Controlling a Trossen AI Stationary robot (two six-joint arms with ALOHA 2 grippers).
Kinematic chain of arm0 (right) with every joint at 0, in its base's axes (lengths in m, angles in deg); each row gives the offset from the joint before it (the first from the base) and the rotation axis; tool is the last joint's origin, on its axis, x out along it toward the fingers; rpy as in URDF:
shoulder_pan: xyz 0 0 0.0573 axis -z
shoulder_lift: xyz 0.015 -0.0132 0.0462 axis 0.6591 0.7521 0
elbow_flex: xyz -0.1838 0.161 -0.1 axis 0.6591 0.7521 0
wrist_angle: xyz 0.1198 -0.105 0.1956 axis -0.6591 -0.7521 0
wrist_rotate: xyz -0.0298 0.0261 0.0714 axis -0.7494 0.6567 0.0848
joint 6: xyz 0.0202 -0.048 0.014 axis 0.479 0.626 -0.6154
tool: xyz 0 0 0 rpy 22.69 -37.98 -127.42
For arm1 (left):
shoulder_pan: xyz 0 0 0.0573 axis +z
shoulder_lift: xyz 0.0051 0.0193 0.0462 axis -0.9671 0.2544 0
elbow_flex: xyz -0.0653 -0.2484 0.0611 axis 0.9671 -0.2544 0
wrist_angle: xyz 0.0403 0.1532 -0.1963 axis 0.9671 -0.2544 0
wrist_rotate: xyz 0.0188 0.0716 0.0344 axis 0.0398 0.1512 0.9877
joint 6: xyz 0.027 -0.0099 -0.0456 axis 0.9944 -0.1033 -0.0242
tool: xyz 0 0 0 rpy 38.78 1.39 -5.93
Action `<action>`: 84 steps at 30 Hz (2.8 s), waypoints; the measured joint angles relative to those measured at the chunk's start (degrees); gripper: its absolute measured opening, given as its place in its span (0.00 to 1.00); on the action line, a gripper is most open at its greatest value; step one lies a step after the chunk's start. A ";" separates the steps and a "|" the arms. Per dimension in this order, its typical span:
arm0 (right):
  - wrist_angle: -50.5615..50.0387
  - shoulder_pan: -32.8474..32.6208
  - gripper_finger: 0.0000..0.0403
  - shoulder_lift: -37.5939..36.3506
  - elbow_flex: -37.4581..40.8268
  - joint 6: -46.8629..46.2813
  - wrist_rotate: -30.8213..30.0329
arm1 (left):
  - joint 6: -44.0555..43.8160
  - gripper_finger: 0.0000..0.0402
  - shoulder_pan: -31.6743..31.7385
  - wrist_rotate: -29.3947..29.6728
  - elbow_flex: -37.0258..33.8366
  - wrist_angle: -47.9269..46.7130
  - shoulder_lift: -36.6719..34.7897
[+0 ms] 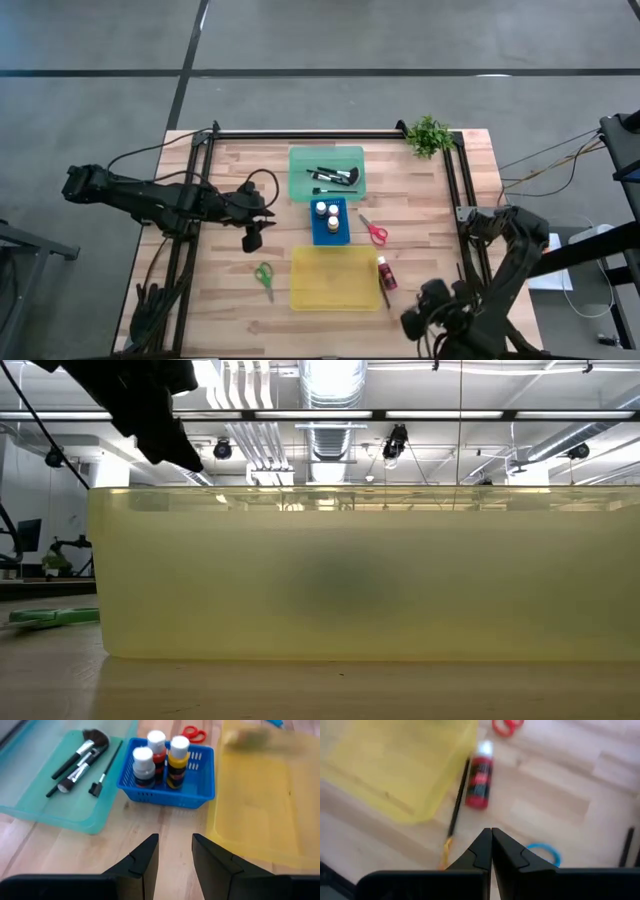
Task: Pick & Place Paint Supplies
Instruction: Put the yellow paintbrush into the green bin
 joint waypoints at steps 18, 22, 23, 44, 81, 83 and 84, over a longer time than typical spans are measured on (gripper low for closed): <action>26.46 -0.68 0.02 -12.88 15.04 9.40 -7.65 | -2.54 0.31 0.02 1.87 0.00 1.53 0.02; 38.34 -1.20 0.02 -10.55 17.63 8.09 -7.64 | -2.54 0.31 0.05 2.07 0.00 1.50 0.02; 40.25 -1.21 0.02 -9.62 18.14 6.89 -7.60 | -2.52 0.31 0.04 2.05 0.00 1.49 0.02; 58.87 5.95 0.23 4.13 19.92 -0.73 7.51 | 3.55 0.31 -0.02 0.64 0.00 1.48 0.00; 56.49 8.51 0.16 4.25 21.89 -0.49 15.84 | 4.87 0.31 -0.04 -0.38 0.00 1.66 0.00; 57.61 8.56 0.16 4.58 22.38 -0.46 16.27 | 4.87 0.31 -0.04 -0.38 0.00 1.67 0.00; 58.15 8.60 0.16 4.64 22.58 -0.48 16.36 | 4.86 0.31 -0.04 -0.38 0.00 1.67 0.00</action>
